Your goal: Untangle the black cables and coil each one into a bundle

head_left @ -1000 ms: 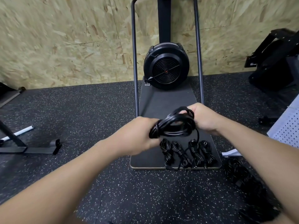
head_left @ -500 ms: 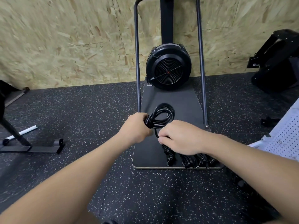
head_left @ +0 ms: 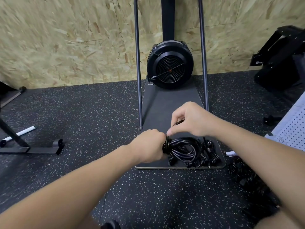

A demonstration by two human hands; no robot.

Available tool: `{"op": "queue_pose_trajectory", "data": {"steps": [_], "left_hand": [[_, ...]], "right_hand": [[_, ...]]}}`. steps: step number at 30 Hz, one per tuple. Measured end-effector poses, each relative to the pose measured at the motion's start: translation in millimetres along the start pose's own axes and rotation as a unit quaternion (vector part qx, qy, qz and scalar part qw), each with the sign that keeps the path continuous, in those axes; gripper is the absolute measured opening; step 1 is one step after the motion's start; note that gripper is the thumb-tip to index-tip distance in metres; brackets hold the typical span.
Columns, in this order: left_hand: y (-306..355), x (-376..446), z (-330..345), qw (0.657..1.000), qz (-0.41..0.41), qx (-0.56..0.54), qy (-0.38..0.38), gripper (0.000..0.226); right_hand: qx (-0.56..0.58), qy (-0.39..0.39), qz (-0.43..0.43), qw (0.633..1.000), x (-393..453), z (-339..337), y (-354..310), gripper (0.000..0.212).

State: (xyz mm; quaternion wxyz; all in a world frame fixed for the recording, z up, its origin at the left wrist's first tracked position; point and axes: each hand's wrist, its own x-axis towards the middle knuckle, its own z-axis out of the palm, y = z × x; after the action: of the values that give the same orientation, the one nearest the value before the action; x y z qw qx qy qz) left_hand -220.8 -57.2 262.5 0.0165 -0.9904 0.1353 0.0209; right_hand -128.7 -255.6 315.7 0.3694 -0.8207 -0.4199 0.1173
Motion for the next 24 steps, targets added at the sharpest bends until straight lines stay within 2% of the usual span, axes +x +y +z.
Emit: {"op": "queue_pose_trajectory", "data": {"steps": [4, 7, 10, 12, 13, 15, 18, 19, 21, 24], "left_hand": [[-4.3, -3.8, -12.2, 0.99, 0.114, -0.055, 0.06, 0.02], [-6.2, -8.7, -20.3, 0.984, 0.132, -0.091, 0.083, 0.016], [-11.2, -11.9, -26.0, 0.979, 0.085, -0.141, 0.123, 0.025], [-15.4, -13.7, -29.5, 0.972, 0.061, -0.183, 0.136, 0.06], [-15.4, -15.5, -30.8, 0.967, 0.058, -0.206, 0.138, 0.068], [-14.1, -17.7, -28.7, 0.95, 0.059, -0.274, 0.139, 0.05], [-17.0, -12.8, -25.2, 0.899, -0.024, -0.406, 0.159, 0.021], [-21.3, -9.2, -24.7, 0.889, -0.056, -0.419, 0.176, 0.017], [-32.6, -1.9, -23.3, 0.893, -0.114, -0.385, 0.201, 0.015], [-53.8, 4.8, -12.5, 0.892, -0.21, -0.35, 0.193, 0.014]], "right_hand": [[0.086, -0.008, 0.044, 0.995, -1.4, -7.4, 27.4, 0.028], [0.11, -0.013, 0.057, 0.992, -2.7, -16.0, 36.6, 0.02], [0.131, -0.005, 0.065, 0.989, -4.3, -18.3, 48.0, 0.012], [0.129, -0.005, 0.083, 0.988, -4.6, -17.7, 59.3, 0.007], [0.116, -0.008, 0.092, 0.989, -4.6, -15.6, 64.0, 0.003], [0.054, -0.015, 0.099, 0.994, -3.8, -9.4, 72.0, 0.012], [0.026, -0.053, 0.132, 0.989, -9.2, 1.2, 74.6, 0.026], [0.042, -0.061, 0.157, 0.985, -12.1, 2.6, 72.1, 0.033], [0.044, -0.057, 0.17, 0.983, -14.8, 2.8, 65.7, 0.04], [-0.032, -0.064, 0.1, 0.992, -16.7, 2.0, 38.1, 0.033]]}}
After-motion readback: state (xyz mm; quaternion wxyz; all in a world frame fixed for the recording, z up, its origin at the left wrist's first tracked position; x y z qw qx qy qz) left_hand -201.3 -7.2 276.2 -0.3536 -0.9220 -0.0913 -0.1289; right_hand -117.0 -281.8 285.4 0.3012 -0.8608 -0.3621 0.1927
